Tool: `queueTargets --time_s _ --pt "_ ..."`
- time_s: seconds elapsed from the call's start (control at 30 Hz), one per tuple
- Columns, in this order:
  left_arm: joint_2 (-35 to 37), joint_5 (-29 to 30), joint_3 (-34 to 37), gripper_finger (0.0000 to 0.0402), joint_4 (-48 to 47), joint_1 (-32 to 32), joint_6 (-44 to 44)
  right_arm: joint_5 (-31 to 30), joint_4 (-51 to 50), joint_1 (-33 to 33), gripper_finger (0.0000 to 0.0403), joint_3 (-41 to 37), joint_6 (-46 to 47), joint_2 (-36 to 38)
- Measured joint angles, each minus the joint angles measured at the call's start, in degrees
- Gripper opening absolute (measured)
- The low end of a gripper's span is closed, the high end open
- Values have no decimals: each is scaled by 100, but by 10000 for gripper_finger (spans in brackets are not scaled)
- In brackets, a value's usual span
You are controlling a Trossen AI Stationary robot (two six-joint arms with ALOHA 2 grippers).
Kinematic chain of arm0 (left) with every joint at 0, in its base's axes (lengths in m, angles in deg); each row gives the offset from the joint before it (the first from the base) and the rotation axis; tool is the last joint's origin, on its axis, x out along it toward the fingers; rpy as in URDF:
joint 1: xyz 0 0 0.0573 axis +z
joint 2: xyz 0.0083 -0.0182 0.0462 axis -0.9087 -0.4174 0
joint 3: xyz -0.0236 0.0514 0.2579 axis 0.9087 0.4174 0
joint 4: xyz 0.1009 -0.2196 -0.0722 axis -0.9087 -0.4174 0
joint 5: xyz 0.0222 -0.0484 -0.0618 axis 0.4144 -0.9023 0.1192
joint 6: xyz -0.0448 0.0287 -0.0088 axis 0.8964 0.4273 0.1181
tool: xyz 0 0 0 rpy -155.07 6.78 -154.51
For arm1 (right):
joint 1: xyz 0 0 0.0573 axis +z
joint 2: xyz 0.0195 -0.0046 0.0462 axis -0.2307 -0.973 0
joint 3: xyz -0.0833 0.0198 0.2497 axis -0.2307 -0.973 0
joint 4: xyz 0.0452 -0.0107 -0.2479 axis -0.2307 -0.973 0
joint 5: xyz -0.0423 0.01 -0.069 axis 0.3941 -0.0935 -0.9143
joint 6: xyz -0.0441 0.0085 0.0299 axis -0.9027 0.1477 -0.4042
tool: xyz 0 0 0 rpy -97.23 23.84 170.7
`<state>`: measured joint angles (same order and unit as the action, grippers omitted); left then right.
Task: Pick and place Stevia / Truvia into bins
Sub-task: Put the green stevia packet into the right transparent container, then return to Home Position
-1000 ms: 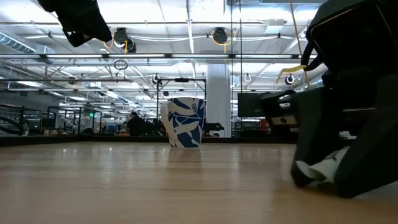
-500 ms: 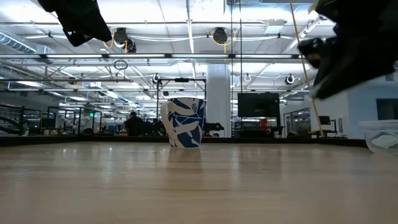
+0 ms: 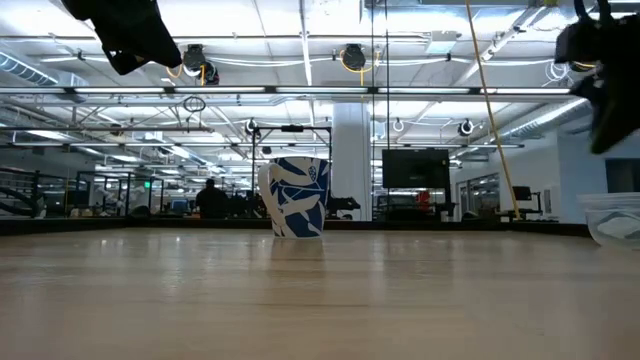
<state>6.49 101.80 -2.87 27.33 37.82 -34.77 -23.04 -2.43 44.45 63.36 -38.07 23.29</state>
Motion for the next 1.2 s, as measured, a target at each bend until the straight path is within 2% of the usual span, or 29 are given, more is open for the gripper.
queueTargets --time_s 0.17,0.33,0.63,0.77,0.9,1.1,1.2 --pt "0 99 0 31 -2 0 2 1025 -407 -39 31 0 418 -318" --pt "0 101 0 31 -2 7 -60 1047 -665 -41 48 0 443 -703" --pt "0 105 0 31 -2 4 -108 1055 -303 -37 139 0 416 -1080" --pt "0 104 0 31 -2 4 -108 1131 -315 -37 168 0 423 -1076" --pt "0 96 0 31 2 4 -101 1250 -298 -36 179 2 424 -1076" --pt "0 93 0 31 3 4 -1 1845 -267 -34 178 2 882 -1076" --pt "0 94 0 31 3 5 83 1660 -98 -28 177 2 1080 -1074"
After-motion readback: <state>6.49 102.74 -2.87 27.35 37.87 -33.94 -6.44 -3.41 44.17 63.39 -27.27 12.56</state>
